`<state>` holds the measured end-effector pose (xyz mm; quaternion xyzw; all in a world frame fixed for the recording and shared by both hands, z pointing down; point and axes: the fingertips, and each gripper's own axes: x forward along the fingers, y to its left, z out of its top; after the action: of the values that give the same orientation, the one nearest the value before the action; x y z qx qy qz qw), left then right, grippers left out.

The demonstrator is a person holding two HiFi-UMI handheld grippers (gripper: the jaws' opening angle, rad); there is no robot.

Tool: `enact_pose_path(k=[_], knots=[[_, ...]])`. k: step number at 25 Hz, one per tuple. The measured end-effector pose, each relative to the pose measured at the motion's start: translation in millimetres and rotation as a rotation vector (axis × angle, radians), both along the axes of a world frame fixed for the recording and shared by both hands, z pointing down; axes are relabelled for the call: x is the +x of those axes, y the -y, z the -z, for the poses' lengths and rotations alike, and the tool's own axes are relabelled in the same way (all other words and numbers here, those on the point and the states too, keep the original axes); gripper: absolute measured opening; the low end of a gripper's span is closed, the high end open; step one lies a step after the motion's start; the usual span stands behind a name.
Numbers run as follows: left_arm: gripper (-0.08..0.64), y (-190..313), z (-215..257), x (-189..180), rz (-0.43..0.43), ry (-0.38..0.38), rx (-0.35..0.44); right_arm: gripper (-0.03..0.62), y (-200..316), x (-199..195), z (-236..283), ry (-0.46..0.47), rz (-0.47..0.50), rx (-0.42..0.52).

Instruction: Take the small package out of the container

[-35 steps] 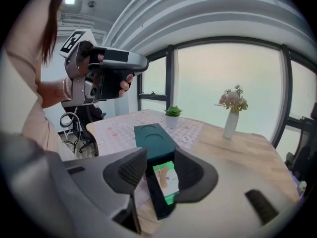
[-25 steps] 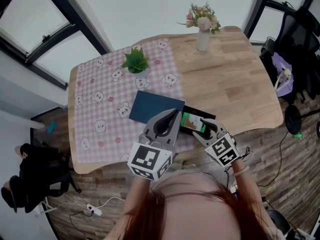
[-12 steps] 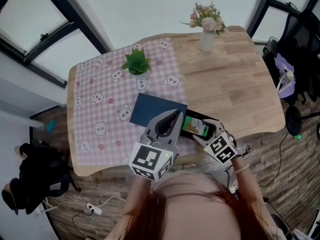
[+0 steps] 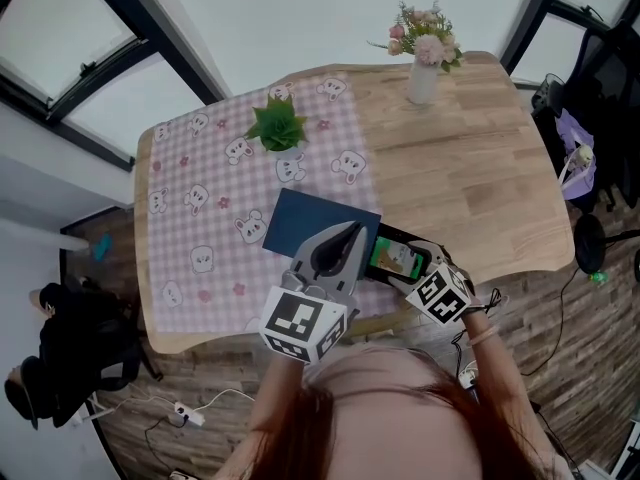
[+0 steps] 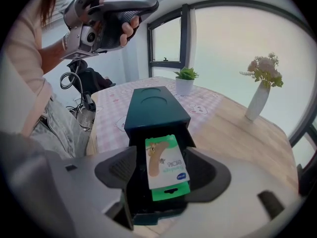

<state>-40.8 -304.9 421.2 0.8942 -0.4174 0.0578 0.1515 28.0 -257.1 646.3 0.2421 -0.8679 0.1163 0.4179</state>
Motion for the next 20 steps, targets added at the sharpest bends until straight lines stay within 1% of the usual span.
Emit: enact_pose_path(k=[11,20], knots=[[0.012,9,-9,-11,0.011,-0.001,-0.023,0.335,5,-5,-27,-0.099,0.05,-0.057],[0.012,18,-14,-17,0.014,-0.005,-0.042,0.36,10,-8,-40,-0.141,0.069,-0.105]])
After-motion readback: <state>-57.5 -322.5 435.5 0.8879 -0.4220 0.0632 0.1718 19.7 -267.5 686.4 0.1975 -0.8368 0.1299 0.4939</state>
